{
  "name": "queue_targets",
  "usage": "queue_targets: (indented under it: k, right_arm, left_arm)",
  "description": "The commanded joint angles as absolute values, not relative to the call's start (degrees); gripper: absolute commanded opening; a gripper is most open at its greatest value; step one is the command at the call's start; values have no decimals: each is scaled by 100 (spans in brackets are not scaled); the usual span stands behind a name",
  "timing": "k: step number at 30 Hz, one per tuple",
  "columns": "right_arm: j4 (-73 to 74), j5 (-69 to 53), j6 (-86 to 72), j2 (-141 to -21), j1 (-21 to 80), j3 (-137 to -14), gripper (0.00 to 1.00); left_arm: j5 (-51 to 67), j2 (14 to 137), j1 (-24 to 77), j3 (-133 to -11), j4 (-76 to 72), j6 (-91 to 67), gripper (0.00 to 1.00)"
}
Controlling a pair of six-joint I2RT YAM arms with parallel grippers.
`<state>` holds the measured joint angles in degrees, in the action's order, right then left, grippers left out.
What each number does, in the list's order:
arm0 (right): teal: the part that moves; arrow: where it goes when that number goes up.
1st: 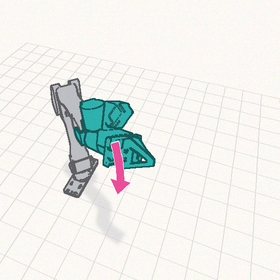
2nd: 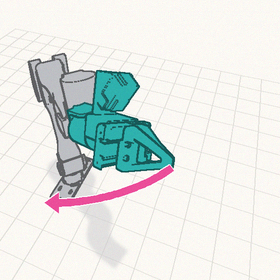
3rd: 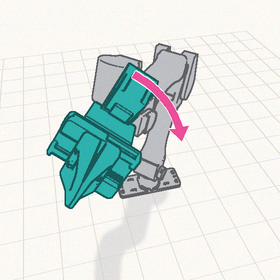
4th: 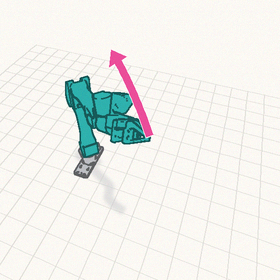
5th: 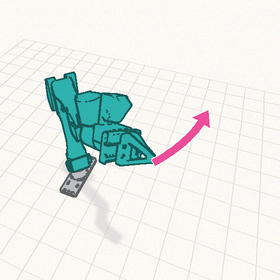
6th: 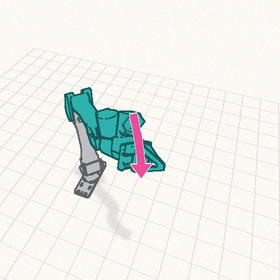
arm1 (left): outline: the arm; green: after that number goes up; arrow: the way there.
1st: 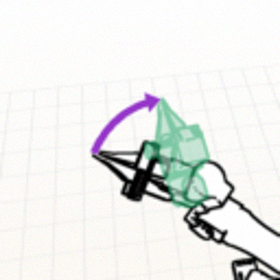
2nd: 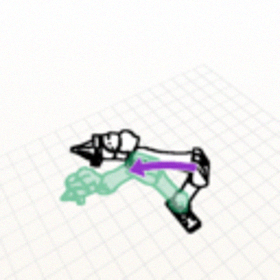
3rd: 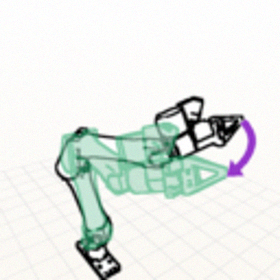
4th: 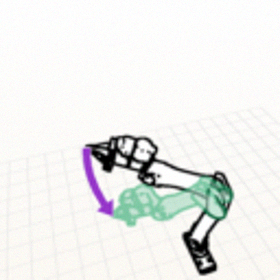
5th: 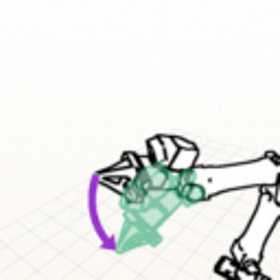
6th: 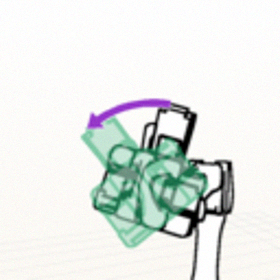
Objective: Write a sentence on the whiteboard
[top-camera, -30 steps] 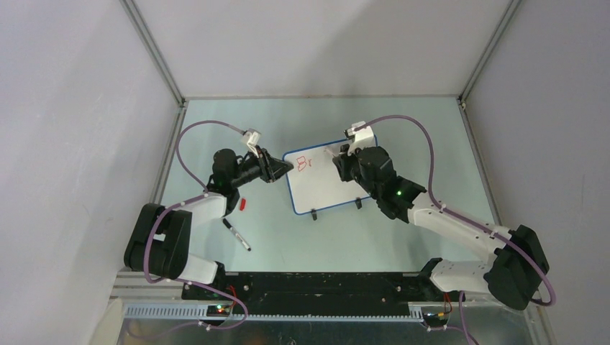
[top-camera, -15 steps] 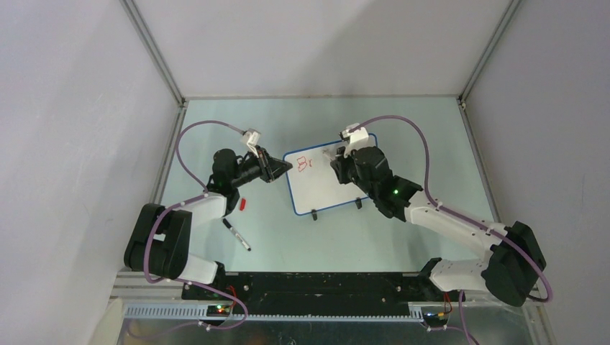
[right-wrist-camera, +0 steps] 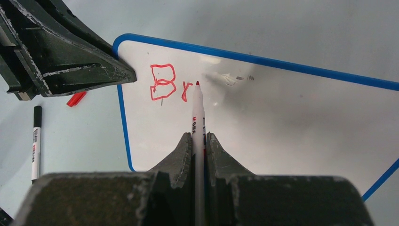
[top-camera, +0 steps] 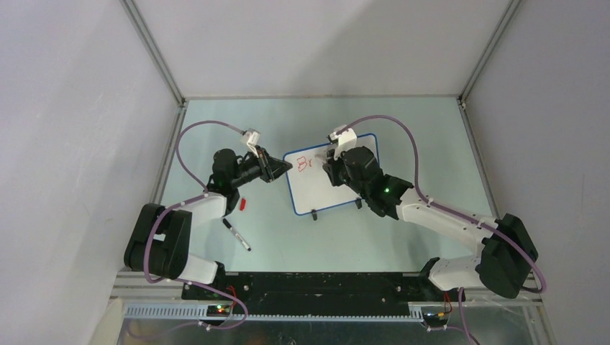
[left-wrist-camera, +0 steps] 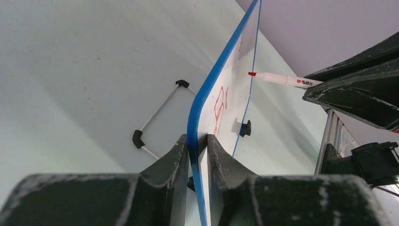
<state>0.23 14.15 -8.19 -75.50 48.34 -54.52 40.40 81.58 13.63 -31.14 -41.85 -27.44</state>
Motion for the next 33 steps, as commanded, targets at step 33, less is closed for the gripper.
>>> queue_targets:
  k: [33]
  right_arm:
    - [234, 1767, -677, -7970, 4879, -6117, 0]
  left_arm:
    - [3911, 8061, 1363, -3286, -4157, -2619, 23]
